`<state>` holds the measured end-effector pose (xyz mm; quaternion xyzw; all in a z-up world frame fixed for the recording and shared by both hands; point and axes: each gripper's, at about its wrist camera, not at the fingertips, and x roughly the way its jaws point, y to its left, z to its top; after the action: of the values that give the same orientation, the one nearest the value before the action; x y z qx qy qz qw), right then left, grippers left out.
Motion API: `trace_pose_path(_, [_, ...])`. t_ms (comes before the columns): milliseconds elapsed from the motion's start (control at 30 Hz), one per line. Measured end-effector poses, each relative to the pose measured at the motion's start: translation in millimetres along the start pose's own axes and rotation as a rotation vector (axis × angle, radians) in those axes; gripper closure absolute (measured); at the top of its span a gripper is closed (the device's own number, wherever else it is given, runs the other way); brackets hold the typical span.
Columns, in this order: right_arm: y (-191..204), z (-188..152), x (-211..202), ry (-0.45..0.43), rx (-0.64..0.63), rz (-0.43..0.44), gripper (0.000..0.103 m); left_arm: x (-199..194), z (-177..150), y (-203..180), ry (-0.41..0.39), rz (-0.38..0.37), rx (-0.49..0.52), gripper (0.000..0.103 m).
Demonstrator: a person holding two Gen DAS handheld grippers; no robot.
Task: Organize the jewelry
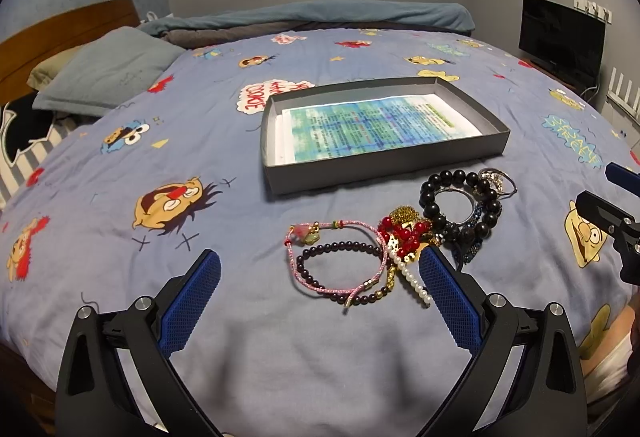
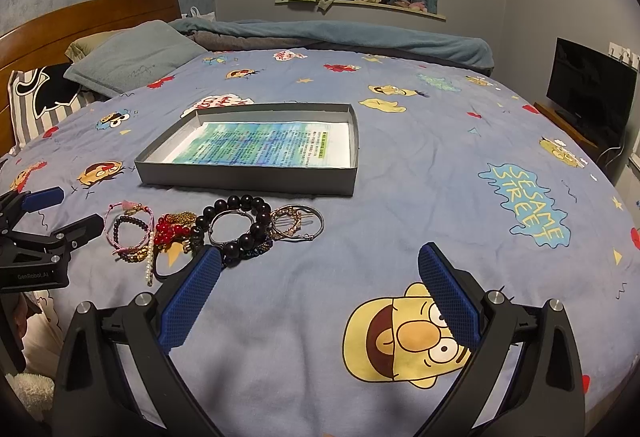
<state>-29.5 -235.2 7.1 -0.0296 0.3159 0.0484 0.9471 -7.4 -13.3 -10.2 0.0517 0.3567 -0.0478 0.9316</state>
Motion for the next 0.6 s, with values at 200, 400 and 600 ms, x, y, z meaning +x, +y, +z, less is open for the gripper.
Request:
trace_pose_path(200, [0.4,1.5,-0.1,0.001,0.000,0.001,0.005,0.0,0.2,0.5,0.001,0.000,0.001,0.004])
trace_pose_path(400, [0.6,1.8,0.7,0.003,0.001,0.002,0.005,0.0,-0.2,0.5,0.001,0.000,0.002,0.004])
trace_pose_path(600, [-0.8,1.8,3.4,0.009,0.009,0.006,0.005,3.5,0.4,1.1,0.009,0.002,0.005,0.004])
